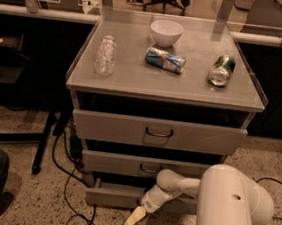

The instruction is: Open bottom drawer

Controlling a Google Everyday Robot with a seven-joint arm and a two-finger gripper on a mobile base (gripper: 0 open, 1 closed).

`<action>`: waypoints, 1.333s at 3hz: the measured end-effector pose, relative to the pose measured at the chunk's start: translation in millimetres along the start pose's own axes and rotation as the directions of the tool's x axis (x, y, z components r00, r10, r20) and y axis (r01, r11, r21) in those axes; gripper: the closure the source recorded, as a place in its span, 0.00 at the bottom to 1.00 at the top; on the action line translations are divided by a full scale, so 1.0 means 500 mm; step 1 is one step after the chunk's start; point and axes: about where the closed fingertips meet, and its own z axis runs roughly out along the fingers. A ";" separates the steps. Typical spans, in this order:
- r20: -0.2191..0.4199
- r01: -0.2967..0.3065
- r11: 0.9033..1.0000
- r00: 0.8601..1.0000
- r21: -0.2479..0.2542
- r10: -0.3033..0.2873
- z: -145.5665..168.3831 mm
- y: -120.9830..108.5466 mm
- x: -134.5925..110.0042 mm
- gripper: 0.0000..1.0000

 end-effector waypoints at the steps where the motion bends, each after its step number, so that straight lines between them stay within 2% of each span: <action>1: 0.001 -0.006 1.000 1.000 -0.004 0.006 -0.001 0.004 0.005 0.00; 4: 0.002 -0.037 0.999 0.999 -0.019 0.037 -0.003 0.024 0.028 0.00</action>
Offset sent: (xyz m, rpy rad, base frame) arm -0.0453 -0.0180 -0.0327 0.0148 0.0714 -0.0733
